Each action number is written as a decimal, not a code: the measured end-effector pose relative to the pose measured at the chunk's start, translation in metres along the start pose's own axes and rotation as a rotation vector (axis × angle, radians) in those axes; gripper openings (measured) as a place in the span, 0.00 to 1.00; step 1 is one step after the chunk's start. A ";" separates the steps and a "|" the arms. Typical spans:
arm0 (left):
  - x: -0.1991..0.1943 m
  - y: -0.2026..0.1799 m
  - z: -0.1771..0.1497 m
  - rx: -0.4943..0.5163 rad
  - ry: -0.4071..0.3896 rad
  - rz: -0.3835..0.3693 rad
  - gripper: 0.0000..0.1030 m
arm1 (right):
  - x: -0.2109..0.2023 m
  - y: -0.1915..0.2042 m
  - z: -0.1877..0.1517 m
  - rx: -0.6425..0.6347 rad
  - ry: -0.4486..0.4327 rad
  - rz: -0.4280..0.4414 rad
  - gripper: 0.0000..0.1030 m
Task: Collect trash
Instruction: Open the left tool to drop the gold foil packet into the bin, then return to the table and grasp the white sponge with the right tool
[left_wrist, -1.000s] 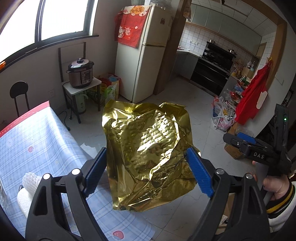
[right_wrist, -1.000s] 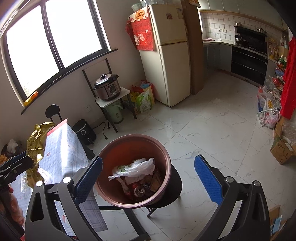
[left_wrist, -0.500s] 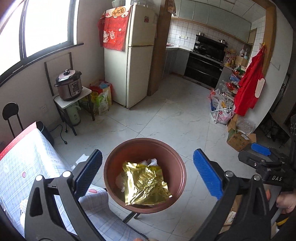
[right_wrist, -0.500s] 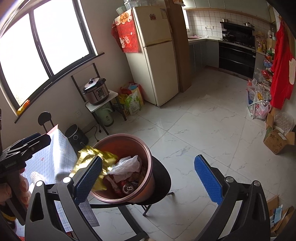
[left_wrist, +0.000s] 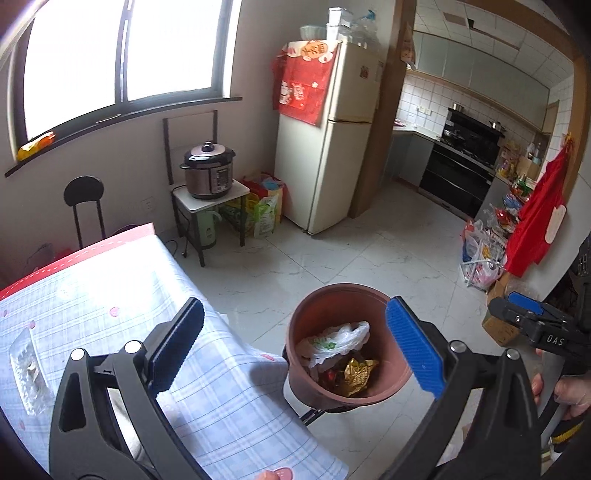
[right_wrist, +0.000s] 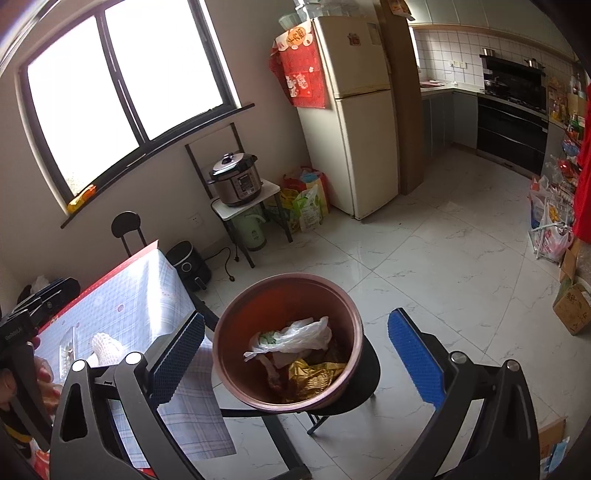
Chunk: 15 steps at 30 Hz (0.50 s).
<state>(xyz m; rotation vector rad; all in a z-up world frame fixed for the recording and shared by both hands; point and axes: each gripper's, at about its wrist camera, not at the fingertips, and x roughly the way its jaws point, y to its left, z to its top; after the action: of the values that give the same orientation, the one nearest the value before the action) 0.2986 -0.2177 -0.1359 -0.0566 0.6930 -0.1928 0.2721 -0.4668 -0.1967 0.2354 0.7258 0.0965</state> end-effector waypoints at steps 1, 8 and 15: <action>-0.009 0.010 -0.003 -0.018 -0.012 0.014 0.95 | 0.002 0.007 0.001 -0.010 0.003 0.016 0.95; -0.089 0.088 -0.034 -0.156 -0.070 0.203 0.95 | 0.026 0.067 0.001 -0.104 0.042 0.137 0.95; -0.172 0.176 -0.091 -0.287 -0.113 0.433 0.95 | 0.045 0.145 -0.010 -0.189 0.099 0.245 0.95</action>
<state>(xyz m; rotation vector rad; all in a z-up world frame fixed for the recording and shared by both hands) 0.1384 -0.0107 -0.1177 -0.1885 0.6008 0.3241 0.2978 -0.3165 -0.1973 0.1384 0.7788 0.4101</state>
